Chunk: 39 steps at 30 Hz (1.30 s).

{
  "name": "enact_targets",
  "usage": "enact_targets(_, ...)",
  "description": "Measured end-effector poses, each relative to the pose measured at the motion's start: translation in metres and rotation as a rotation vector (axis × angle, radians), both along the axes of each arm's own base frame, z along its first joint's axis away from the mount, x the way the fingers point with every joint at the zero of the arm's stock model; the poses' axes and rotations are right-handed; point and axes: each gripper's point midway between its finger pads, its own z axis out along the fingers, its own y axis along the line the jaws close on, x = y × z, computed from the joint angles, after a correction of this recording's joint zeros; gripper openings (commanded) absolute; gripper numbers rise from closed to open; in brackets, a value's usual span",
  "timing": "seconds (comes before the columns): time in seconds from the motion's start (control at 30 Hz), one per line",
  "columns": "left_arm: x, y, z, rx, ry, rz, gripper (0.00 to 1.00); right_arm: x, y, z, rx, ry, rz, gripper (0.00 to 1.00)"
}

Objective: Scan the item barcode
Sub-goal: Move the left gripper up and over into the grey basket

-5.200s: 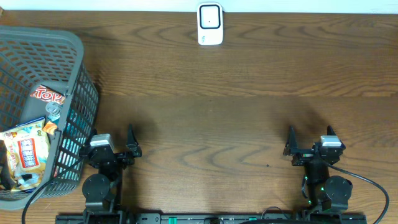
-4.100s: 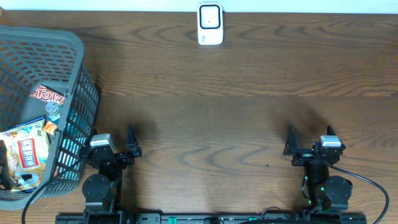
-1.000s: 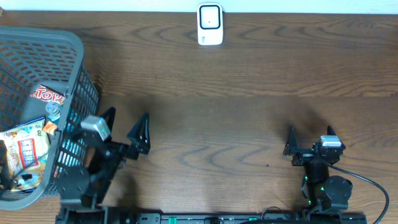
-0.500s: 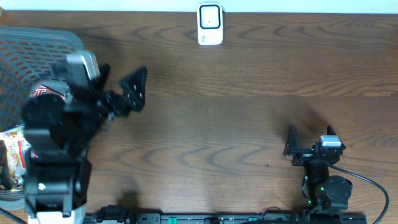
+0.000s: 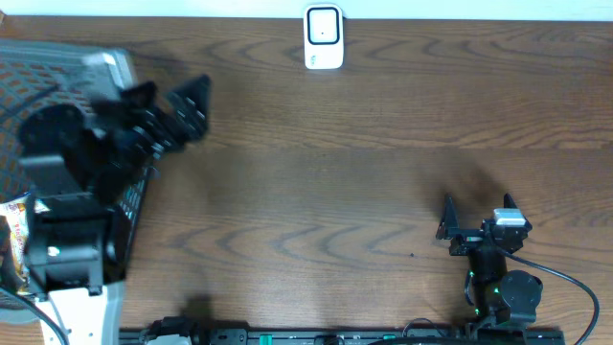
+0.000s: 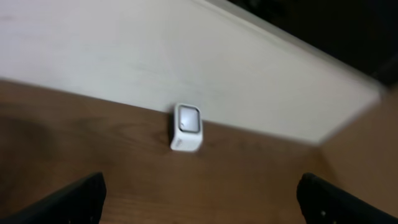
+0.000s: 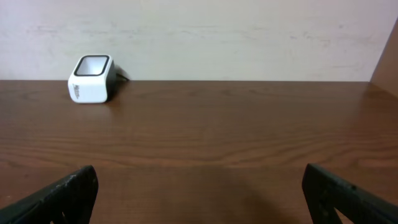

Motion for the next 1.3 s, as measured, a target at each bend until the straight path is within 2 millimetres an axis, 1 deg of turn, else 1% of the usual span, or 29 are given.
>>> enact_targets(0.07,0.008,0.028,0.011,-0.063,0.027,0.109,0.98,0.0,0.0,0.0,0.0,0.0,0.0,0.99)
enact_targets(0.1,0.013,0.046,0.019,-0.099,0.037,0.174,0.98,0.0,0.0,0.0,0.0,0.001,0.0,0.99)
enact_targets(0.13,0.015,0.056,0.022,-0.116,0.042,0.211,0.98,0.0,0.0,0.0,0.0,0.0,0.0,0.99)
enact_targets(0.23,0.022,0.098,0.029,-0.208,0.107,0.357,0.98,0.0,0.0,0.0,0.0,0.001,0.0,0.99)
enact_targets(0.27,0.023,0.112,0.027,-0.24,0.136,0.411,0.98,0.0,0.0,0.0,0.0,0.002,0.0,0.99)
enact_targets(0.3,0.023,0.126,0.024,-0.274,0.167,0.469,0.98,0.0,0.0,0.0,0.0,0.001,0.0,0.99)
enact_targets(0.33,0.02,0.143,0.014,-0.327,0.225,0.554,0.98,0.0,0.0,0.0,0.0,0.001,0.0,0.99)
enact_targets(0.37,0.018,0.155,0.004,-0.369,0.269,0.62,0.98,0.0,0.0,0.0,0.0,0.001,0.0,0.99)
enact_targets(0.4,0.015,0.163,-0.004,-0.402,0.304,0.67,0.98,0.0,0.0,0.0,0.0,0.001,0.0,0.99)
enact_targets(0.47,0.004,0.18,-0.033,-0.487,0.415,0.801,0.98,0.0,0.0,0.0,0.0,0.001,0.0,0.99)
enact_targets(0.53,-0.001,0.193,-0.051,-0.538,0.478,0.891,0.98,0.0,0.0,0.0,0.0,0.001,0.0,0.99)
enact_targets(0.63,0.0,0.201,-0.068,-0.576,0.528,0.957,0.98,0.0,0.0,0.0,0.0,0.002,0.0,0.99)
enact_targets(0.7,-0.001,0.203,-0.077,-0.581,0.561,0.983,0.98,0.0,0.0,0.0,0.0,0.001,0.0,0.99)
enact_targets(0.83,-0.007,0.203,-0.085,-0.58,0.599,1.003,0.98,0.0,0.0,0.0,0.0,0.001,0.0,0.99)
enact_targets(0.93,-0.015,0.201,-0.094,-0.574,0.653,1.026,0.98,0.0,0.0,0.0,0.0,0.001,0.0,0.99)
enact_targets(1.0,-0.03,0.2,-0.106,-0.592,0.721,1.097,0.98,0.0,0.0,0.0,0.0,0.001,0.0,0.99)
enact_targets(1.13,-0.063,0.199,-0.122,-0.635,0.827,1.262,0.98,0.0,0.0,0.0,0.0,0.001,0.0,0.99)
enact_targets(1.3,-0.079,0.204,-0.126,-0.659,0.842,1.376,0.98,0.0,0.0,0.0,0.0,0.002,0.0,0.99)
